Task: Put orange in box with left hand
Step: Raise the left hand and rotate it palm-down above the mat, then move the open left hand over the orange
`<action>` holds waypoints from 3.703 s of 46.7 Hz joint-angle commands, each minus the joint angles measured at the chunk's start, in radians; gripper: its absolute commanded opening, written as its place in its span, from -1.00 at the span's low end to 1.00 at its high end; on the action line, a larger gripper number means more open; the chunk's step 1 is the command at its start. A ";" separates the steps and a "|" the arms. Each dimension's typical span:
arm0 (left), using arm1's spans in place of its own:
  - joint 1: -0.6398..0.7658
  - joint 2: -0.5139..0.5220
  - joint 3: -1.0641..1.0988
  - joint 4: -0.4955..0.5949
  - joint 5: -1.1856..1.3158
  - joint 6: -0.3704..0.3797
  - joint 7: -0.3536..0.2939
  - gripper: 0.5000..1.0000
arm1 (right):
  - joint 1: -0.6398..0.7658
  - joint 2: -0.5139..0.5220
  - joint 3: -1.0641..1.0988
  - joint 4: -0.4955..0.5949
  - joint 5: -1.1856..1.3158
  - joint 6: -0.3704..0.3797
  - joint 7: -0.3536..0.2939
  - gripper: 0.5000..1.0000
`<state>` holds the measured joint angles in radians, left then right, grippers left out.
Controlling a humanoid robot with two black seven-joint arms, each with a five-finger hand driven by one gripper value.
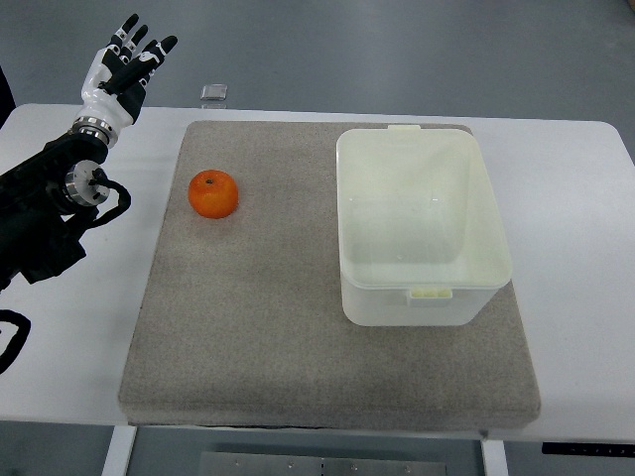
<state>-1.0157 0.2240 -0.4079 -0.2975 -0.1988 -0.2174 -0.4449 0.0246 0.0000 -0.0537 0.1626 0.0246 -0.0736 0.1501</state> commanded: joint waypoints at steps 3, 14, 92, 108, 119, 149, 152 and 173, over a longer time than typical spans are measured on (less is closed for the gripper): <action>0.000 -0.002 0.001 -0.002 0.007 0.009 -0.001 0.98 | 0.000 0.000 0.000 0.000 0.000 0.001 0.000 0.70; 0.002 -0.002 0.008 -0.003 0.009 0.020 -0.001 0.98 | 0.000 0.000 0.000 0.000 0.000 0.000 0.000 0.70; -0.075 0.150 0.130 -0.120 0.298 -0.056 0.011 0.98 | 0.000 0.000 0.000 0.000 0.000 0.000 0.000 0.70; -0.141 0.201 0.248 -0.141 0.531 -0.117 0.009 0.98 | 0.000 0.000 0.000 0.000 0.000 0.000 -0.001 0.70; -0.159 0.230 0.250 -0.141 0.737 -0.214 0.008 0.98 | 0.000 0.000 0.000 0.000 0.000 0.000 0.000 0.70; -0.259 0.270 0.255 -0.265 1.420 -0.366 -0.133 0.97 | 0.000 0.000 0.000 0.000 0.000 0.000 0.000 0.70; -0.265 0.271 0.255 -0.270 1.466 -0.362 -0.166 0.97 | 0.000 0.000 0.000 0.000 0.000 0.000 -0.001 0.70; -0.271 0.270 0.256 -0.322 1.790 -0.277 -0.166 0.95 | 0.000 0.000 0.000 0.000 0.000 0.000 0.000 0.70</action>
<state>-1.2883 0.4938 -0.1535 -0.6056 1.5859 -0.4997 -0.6112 0.0245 0.0000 -0.0537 0.1626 0.0246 -0.0734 0.1500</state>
